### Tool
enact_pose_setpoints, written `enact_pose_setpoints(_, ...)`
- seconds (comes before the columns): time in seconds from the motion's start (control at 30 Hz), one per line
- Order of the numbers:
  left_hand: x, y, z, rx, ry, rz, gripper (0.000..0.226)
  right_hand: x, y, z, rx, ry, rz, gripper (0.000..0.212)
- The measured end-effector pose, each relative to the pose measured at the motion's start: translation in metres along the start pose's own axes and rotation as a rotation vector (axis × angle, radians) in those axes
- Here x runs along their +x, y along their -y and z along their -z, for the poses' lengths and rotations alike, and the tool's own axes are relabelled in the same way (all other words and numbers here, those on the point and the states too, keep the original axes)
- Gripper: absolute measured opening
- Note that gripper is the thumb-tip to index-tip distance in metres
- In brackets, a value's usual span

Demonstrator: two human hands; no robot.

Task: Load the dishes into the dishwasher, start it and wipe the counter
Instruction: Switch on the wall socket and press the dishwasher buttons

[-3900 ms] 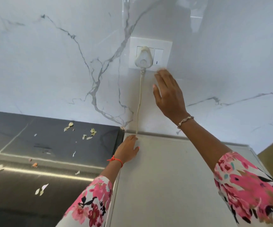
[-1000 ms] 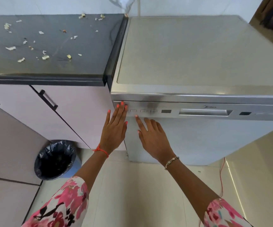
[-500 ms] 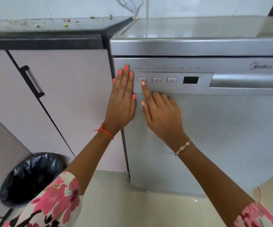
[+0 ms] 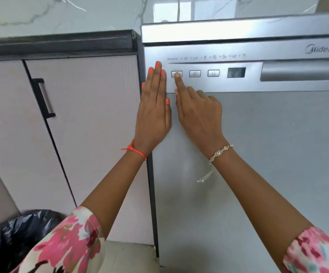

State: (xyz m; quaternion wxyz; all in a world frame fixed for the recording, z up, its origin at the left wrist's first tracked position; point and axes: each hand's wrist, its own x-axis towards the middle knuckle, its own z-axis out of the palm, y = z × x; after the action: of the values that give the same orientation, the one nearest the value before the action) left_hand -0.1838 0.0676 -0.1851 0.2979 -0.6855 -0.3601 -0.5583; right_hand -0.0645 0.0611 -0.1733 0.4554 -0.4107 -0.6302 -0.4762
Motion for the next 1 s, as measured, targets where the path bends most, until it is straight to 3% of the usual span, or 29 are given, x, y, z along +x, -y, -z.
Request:
enact_pose_setpoints(0.33,-0.003,-0.001,-0.003,0.029,-0.017,-0.006,0.051,0.013,0.007,0.007,0.095,-0.012,-0.001,0.047)
enact_pose_setpoints(0.43,-0.003,-0.003,-0.005,0.031,-0.039,0.009,0.052,0.007,0.002,0.004,0.1,-0.052,0.015,0.038)
enact_pose_setpoints(0.63,-0.004,-0.004,-0.009,0.062,-0.066,0.036,0.053,-0.022,-0.011,-0.009,0.195,-0.102,0.116,0.05)
enact_pose_setpoints(0.8,-0.006,-0.004,-0.01,0.128,-0.068,0.008,0.053,-0.073,-0.034,-0.023,0.003,-0.088,0.219,0.05)
enact_pose_setpoints(1.0,-0.007,-0.004,-0.011,0.138,-0.075,0.004,0.051,-0.077,-0.033,-0.029,0.012,-0.082,0.195,0.05)
